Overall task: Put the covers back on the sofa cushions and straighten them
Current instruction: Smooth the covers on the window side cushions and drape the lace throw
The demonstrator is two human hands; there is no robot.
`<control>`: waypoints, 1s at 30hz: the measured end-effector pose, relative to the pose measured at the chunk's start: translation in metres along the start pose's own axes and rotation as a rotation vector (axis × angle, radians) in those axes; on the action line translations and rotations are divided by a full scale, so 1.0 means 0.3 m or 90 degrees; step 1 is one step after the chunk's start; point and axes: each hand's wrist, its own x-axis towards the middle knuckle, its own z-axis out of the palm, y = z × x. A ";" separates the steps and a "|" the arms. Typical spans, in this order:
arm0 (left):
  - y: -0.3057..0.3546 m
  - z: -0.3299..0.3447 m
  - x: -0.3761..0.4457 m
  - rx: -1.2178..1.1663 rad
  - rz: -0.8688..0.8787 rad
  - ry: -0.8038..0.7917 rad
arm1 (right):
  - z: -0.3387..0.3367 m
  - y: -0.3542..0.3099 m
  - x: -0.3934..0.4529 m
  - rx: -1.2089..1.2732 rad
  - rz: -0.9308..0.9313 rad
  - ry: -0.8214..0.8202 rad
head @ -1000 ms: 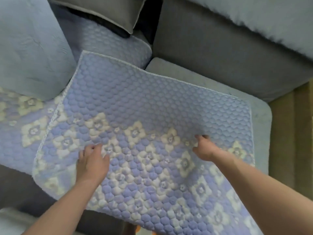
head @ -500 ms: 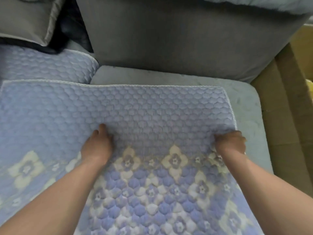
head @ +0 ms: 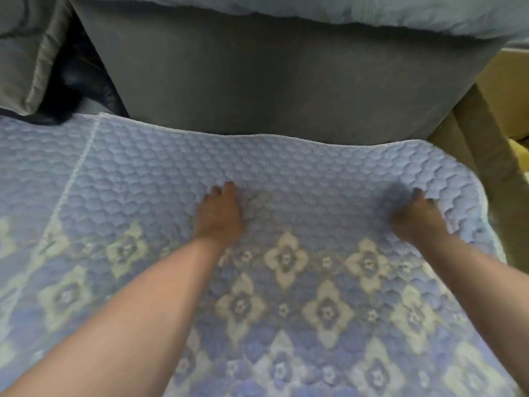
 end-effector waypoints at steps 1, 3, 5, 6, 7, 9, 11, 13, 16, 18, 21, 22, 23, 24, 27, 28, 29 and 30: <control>-0.032 -0.022 0.012 0.039 -0.027 0.004 | 0.040 -0.068 -0.012 -0.029 -0.066 -0.042; -0.113 -0.086 0.051 0.074 -0.072 0.004 | 0.094 -0.195 -0.023 -0.080 -0.164 -0.074; -0.188 -0.155 0.154 0.099 -0.099 -0.011 | 0.092 -0.285 0.017 -0.068 -0.184 -0.072; -0.219 -0.176 0.210 0.101 -0.118 -0.022 | 0.094 -0.299 0.048 -0.078 -0.193 -0.059; -0.244 -0.183 0.254 0.096 -0.133 -0.033 | 0.095 -0.300 0.077 -0.098 -0.190 -0.042; -0.281 -0.148 0.310 0.108 -0.136 -0.036 | 0.108 -0.281 0.145 -0.104 -0.158 -0.008; -0.308 -0.089 0.323 0.153 -0.102 0.030 | 0.114 -0.260 0.190 -0.057 -0.090 0.011; -0.312 -0.053 0.323 0.183 -0.085 0.082 | 0.115 -0.260 0.205 -0.032 -0.039 0.035; -0.306 -0.040 0.330 0.196 -0.100 0.092 | 0.176 -0.285 0.171 -0.063 -0.089 0.129; -0.302 -0.040 0.327 0.199 -0.083 0.099 | 0.220 -0.278 0.138 -0.073 -0.104 0.185; -0.300 -0.054 0.326 0.208 -0.098 0.071 | 0.228 -0.279 0.124 -0.078 -0.090 0.176; -0.292 -0.067 0.334 0.206 -0.112 0.053 | 0.211 -0.285 0.126 -0.097 -0.089 0.154; -0.288 -0.077 0.344 0.201 -0.125 0.032 | 0.201 -0.288 0.133 -0.115 -0.089 0.131; -0.272 -0.098 0.365 0.194 -0.133 0.013 | 0.177 -0.297 0.152 -0.122 -0.087 0.108; -0.235 -0.152 0.412 0.185 -0.146 -0.039 | 0.101 -0.343 0.216 -0.121 -0.097 0.023; -0.228 -0.169 0.419 0.184 -0.151 -0.046 | 0.075 -0.363 0.233 -0.114 -0.101 0.003; -0.223 -0.176 0.415 0.176 -0.159 -0.048 | 0.066 -0.372 0.238 -0.111 -0.101 -0.007; -0.219 -0.181 0.406 0.166 -0.165 -0.042 | 0.066 -0.372 0.231 -0.108 -0.105 -0.005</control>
